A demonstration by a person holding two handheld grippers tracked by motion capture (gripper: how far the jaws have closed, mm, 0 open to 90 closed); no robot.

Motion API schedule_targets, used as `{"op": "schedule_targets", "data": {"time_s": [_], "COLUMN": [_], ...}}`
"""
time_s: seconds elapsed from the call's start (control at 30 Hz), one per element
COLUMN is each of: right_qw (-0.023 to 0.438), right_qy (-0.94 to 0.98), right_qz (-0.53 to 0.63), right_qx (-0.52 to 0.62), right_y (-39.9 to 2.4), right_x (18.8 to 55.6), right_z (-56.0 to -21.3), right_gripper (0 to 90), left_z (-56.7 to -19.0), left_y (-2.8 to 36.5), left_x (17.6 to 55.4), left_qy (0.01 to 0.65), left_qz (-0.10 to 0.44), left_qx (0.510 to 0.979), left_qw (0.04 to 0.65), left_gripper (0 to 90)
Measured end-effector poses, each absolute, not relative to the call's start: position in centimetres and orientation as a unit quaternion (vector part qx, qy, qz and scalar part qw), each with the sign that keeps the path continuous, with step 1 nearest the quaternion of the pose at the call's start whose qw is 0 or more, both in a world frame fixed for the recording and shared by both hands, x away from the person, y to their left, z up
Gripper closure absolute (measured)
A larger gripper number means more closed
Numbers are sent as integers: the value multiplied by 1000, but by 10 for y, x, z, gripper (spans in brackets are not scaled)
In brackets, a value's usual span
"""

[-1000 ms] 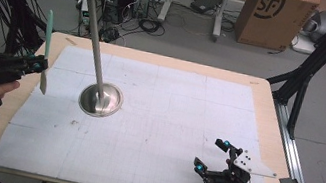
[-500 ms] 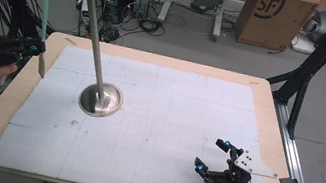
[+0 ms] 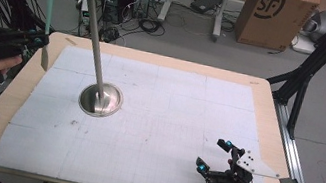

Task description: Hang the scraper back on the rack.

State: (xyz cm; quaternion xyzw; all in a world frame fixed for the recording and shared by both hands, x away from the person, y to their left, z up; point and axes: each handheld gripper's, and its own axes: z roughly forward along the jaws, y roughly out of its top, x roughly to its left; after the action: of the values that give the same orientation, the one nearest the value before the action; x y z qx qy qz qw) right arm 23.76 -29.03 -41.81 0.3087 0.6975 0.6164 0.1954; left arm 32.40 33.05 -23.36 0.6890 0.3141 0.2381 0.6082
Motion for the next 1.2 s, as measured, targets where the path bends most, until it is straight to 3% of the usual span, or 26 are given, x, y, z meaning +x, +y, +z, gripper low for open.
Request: {"op": "schedule_targets", "data": {"time_s": [1.03,1.13,1.2], "right_qw": [191,193,197], "right_qy": [696,696,698], "right_qz": [616,616,614], "right_qx": [315,315,312], "right_y": [-292,-292,-292], "right_x": [237,238,238], "right_z": [-419,-420,-420], "right_gripper": [5,5,5], "left_z": [-243,-245,-247], "left_y": [308,303,300], "left_x": [336,336,333], "left_qy": [316,315,307], "left_qz": [230,243,254], "left_qx": [698,697,687], "left_qw": [600,596,607], "left_gripper": [798,790,735]}}
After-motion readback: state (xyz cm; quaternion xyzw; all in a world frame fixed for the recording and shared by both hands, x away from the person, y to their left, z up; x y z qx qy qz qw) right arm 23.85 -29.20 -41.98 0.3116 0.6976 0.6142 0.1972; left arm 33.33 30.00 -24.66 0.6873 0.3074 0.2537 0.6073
